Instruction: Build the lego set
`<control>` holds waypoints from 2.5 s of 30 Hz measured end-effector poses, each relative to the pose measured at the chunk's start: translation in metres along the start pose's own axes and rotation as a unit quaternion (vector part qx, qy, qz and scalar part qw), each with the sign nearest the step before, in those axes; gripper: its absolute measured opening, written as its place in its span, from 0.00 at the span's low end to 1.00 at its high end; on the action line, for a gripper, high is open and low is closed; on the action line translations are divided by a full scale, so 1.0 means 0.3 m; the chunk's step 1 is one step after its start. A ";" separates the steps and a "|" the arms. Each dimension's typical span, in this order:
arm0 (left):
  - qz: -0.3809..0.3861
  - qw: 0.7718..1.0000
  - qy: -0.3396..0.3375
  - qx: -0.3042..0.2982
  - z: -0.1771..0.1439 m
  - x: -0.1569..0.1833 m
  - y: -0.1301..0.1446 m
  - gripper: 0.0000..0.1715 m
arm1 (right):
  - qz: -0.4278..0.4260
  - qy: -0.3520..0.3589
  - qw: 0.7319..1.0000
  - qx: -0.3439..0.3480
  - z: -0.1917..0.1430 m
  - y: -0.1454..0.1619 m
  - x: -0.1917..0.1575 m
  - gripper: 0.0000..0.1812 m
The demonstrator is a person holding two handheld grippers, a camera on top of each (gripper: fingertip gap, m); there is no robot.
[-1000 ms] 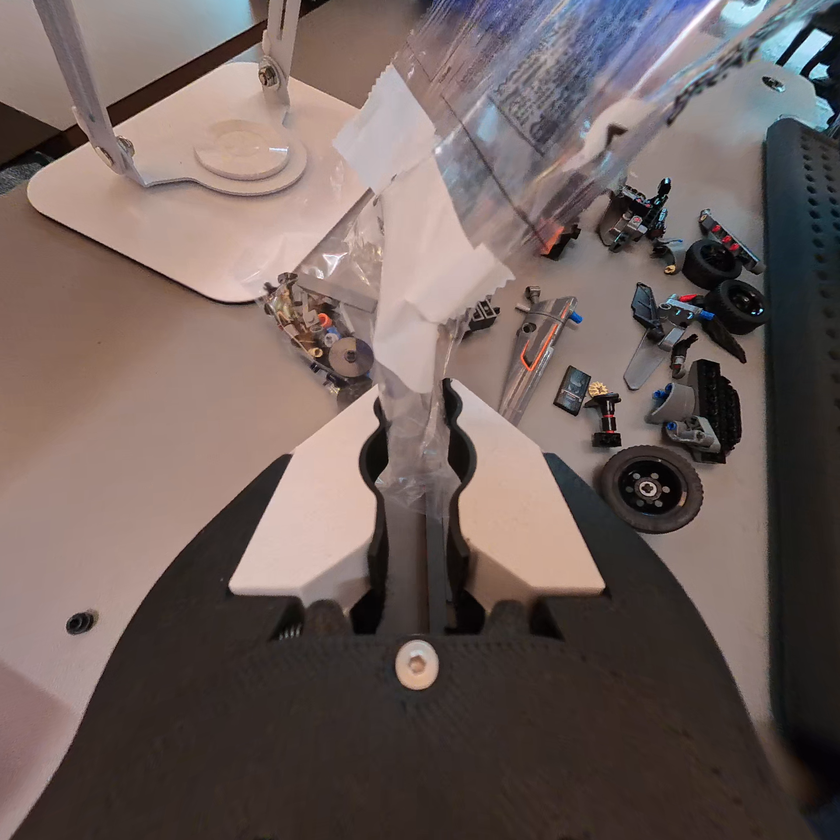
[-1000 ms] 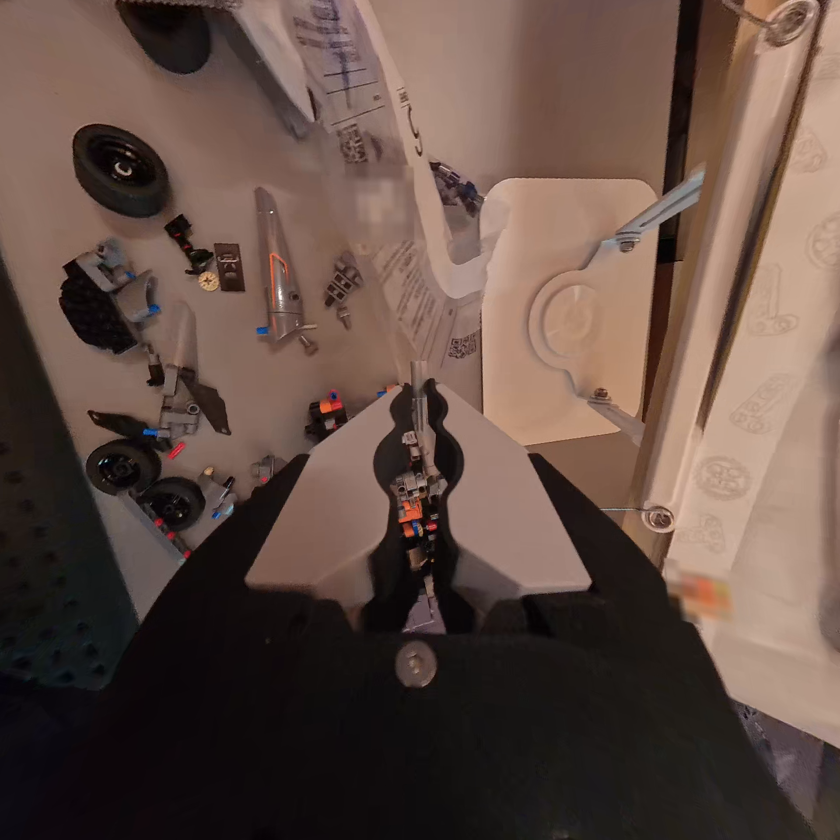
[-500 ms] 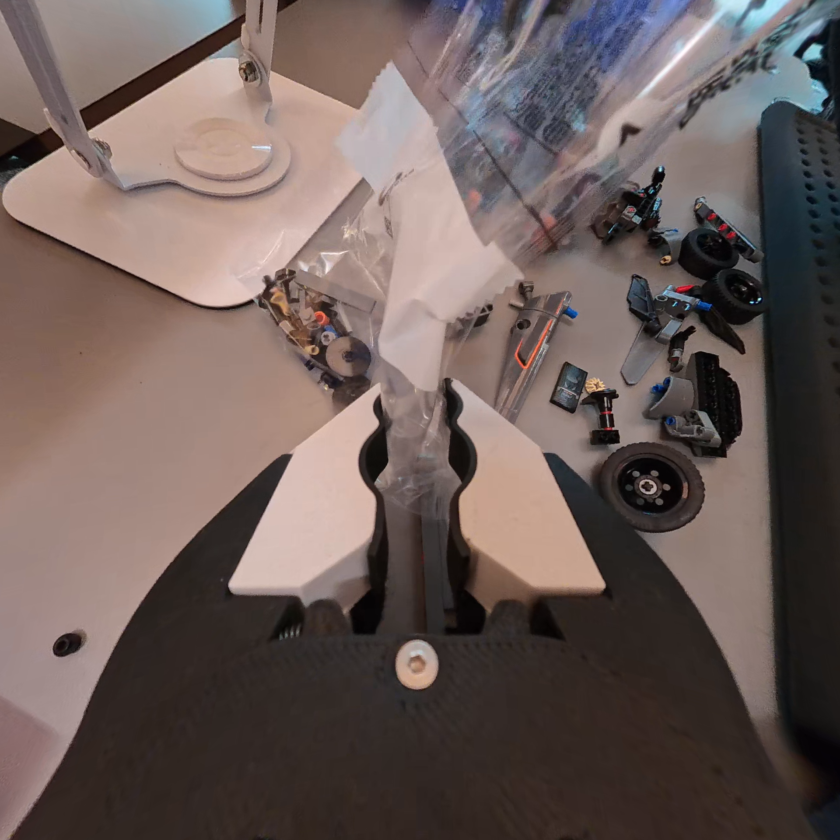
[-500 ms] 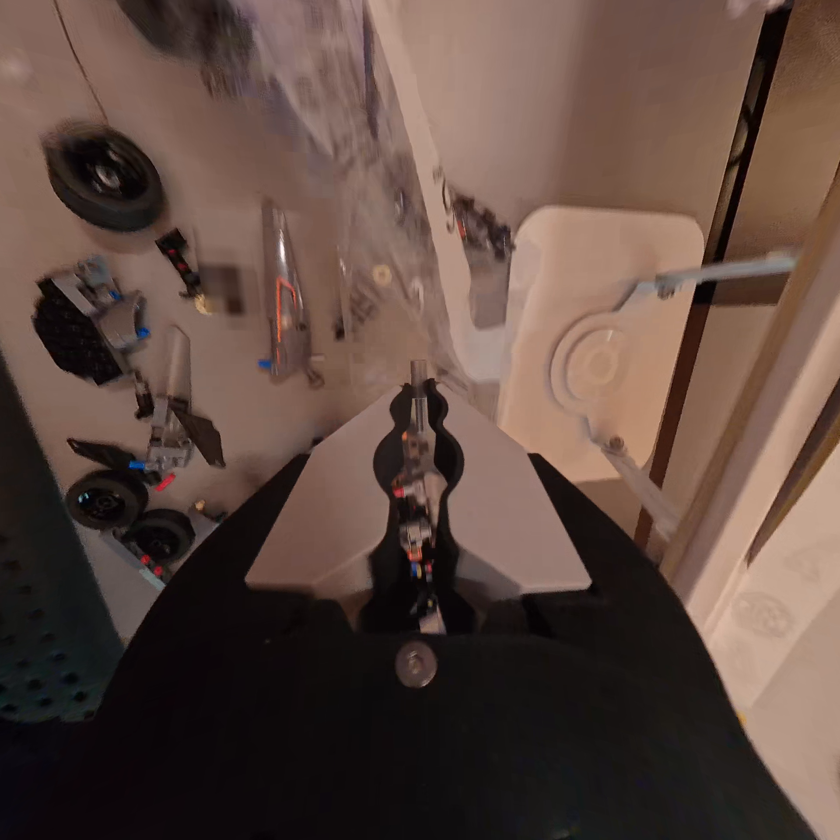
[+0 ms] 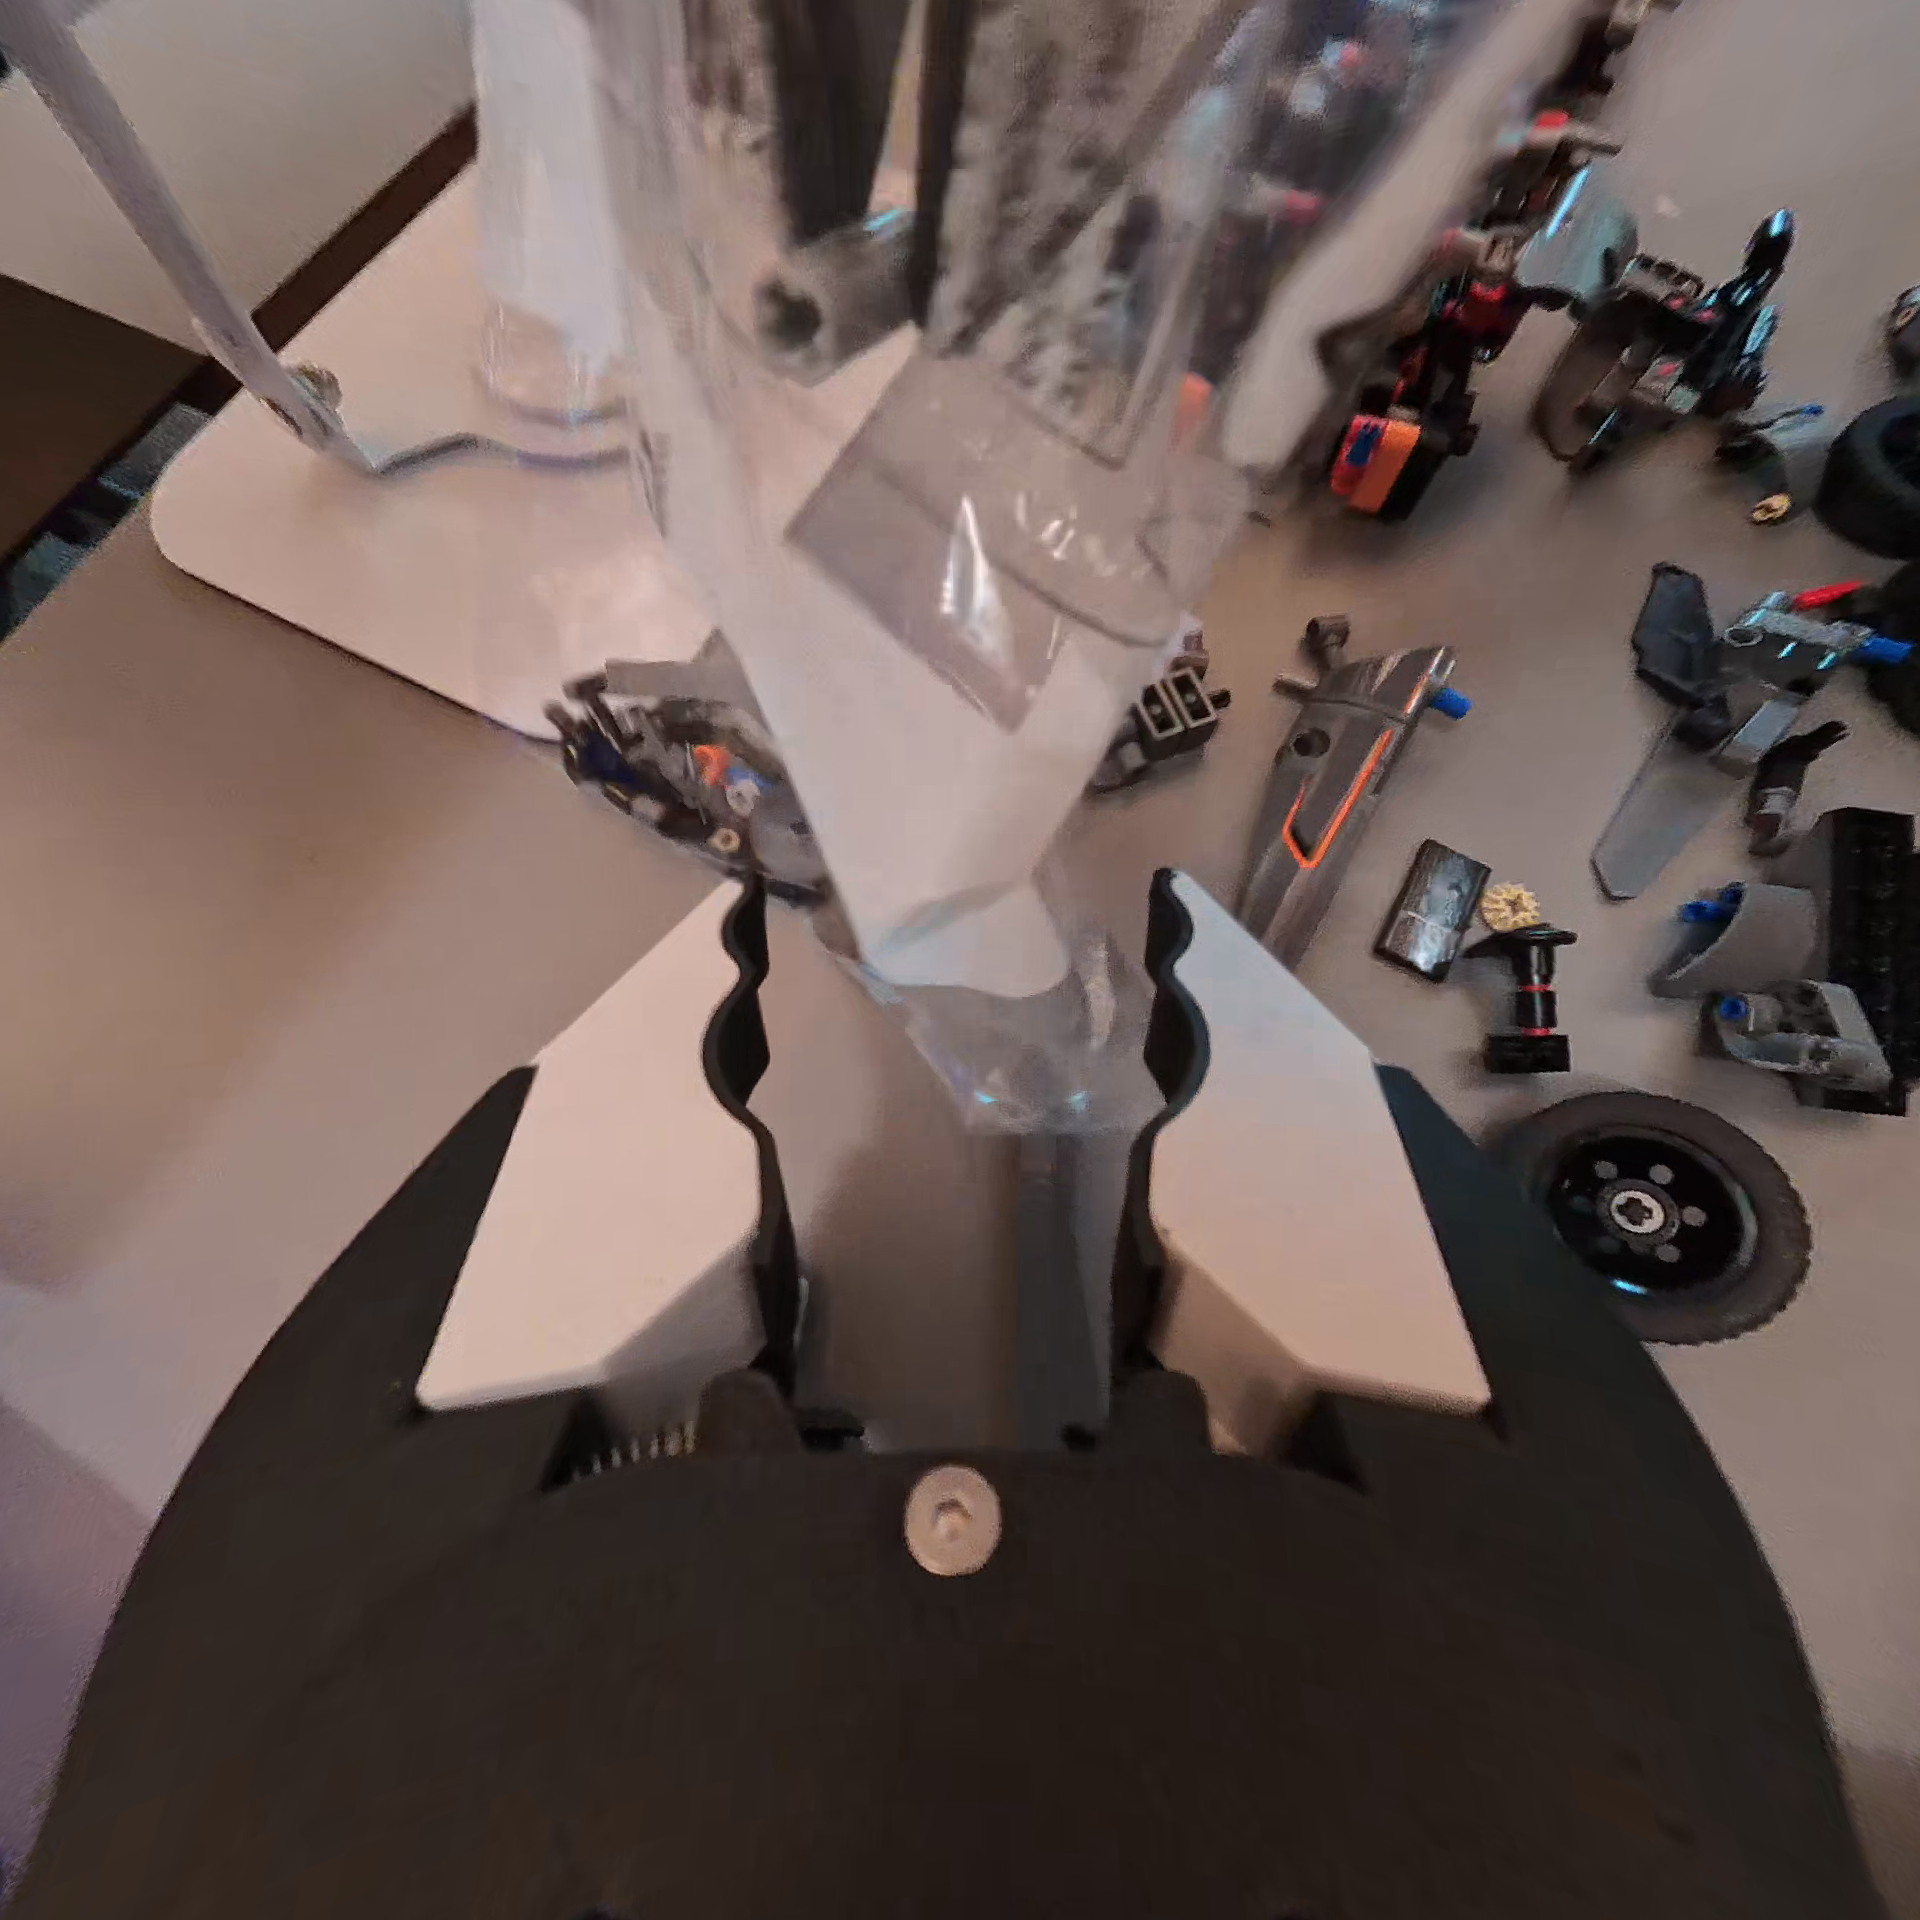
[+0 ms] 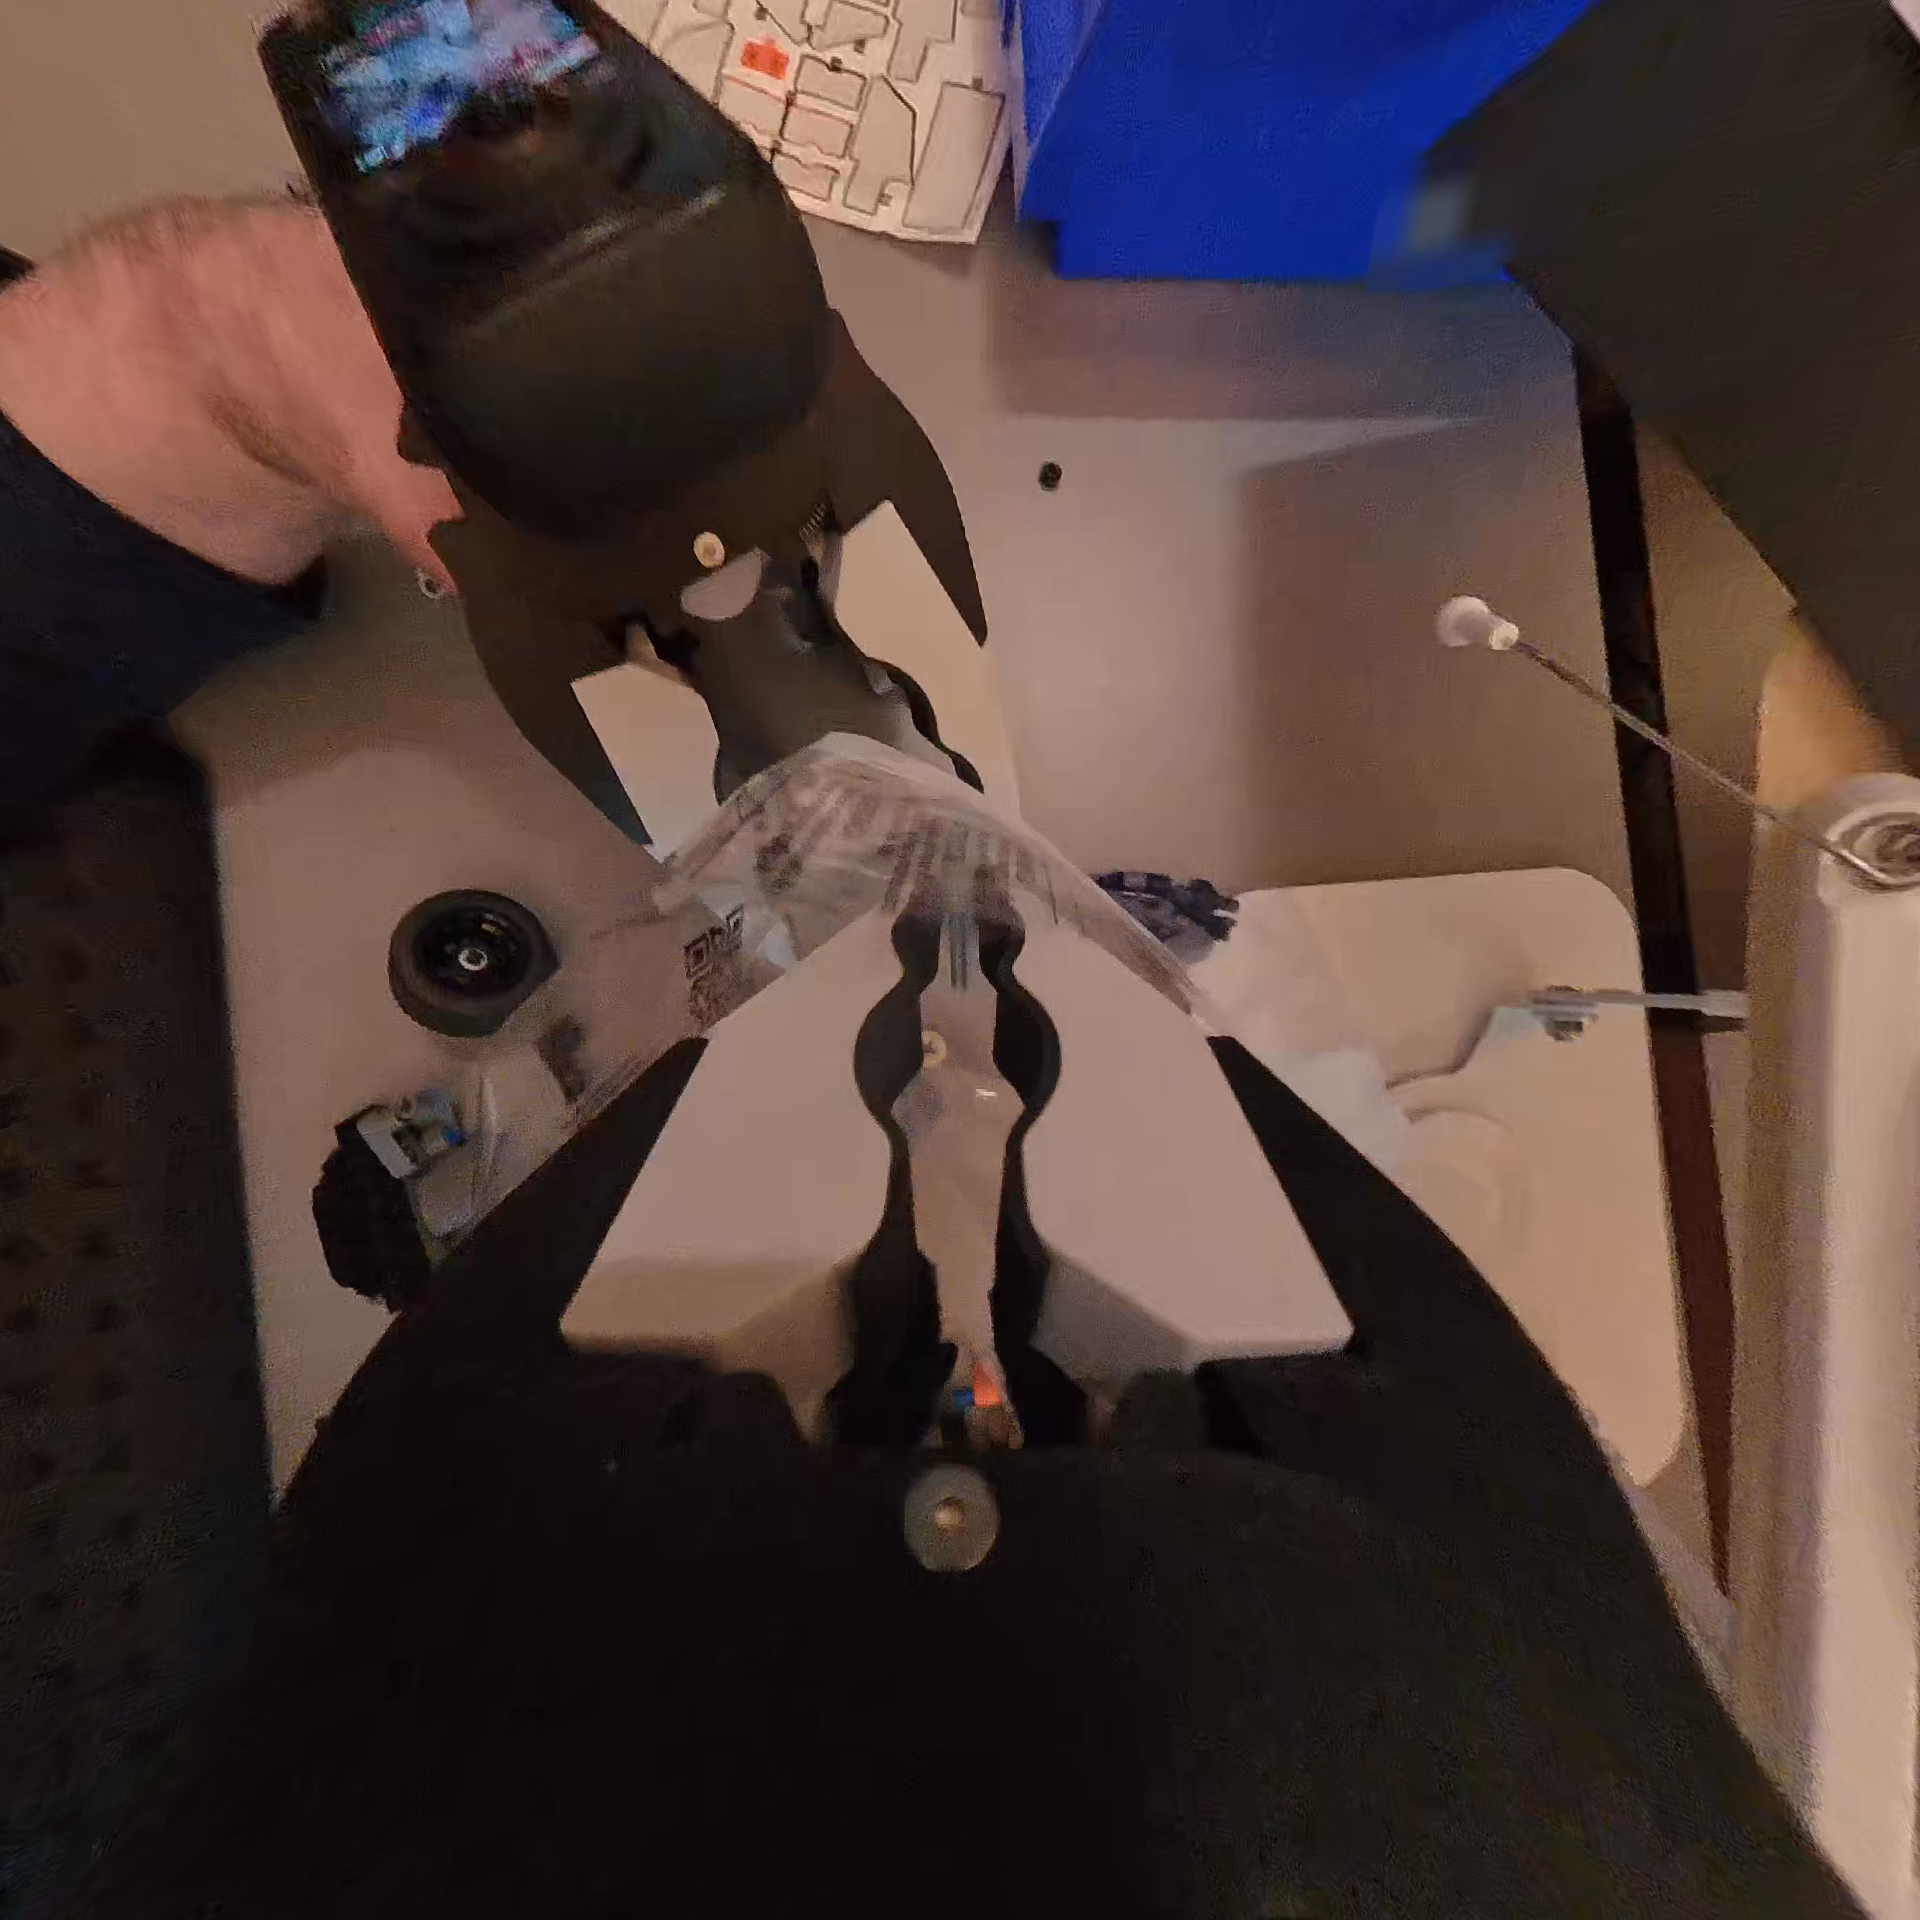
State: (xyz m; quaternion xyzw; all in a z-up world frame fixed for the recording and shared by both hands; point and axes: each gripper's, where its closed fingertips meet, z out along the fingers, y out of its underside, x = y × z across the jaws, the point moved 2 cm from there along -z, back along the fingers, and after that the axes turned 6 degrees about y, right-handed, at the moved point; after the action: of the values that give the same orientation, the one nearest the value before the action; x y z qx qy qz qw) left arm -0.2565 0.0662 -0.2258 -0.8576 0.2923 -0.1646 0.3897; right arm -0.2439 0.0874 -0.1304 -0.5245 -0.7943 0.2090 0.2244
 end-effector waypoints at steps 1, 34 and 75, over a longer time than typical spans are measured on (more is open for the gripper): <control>-0.003 1.000 0.004 -0.008 0.007 0.002 0.008 0.38 | 0.004 0.005 1.000 -0.016 0.024 0.010 0.011 0.15; -0.115 0.992 0.023 0.053 -0.091 -0.058 0.067 0.15 | -0.041 0.000 0.978 -0.203 0.166 0.489 -0.099 0.03; -0.113 0.991 0.051 0.058 -0.077 -0.033 0.058 0.14 | -0.132 -0.007 0.973 -0.190 0.074 0.509 -0.190 0.06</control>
State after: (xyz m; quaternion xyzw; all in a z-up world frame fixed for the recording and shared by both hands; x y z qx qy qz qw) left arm -0.2825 0.0500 -0.2248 -0.8513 0.2032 -0.2680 0.4026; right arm -0.1239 0.0879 -0.2430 -0.4469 -0.8831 0.0262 0.1406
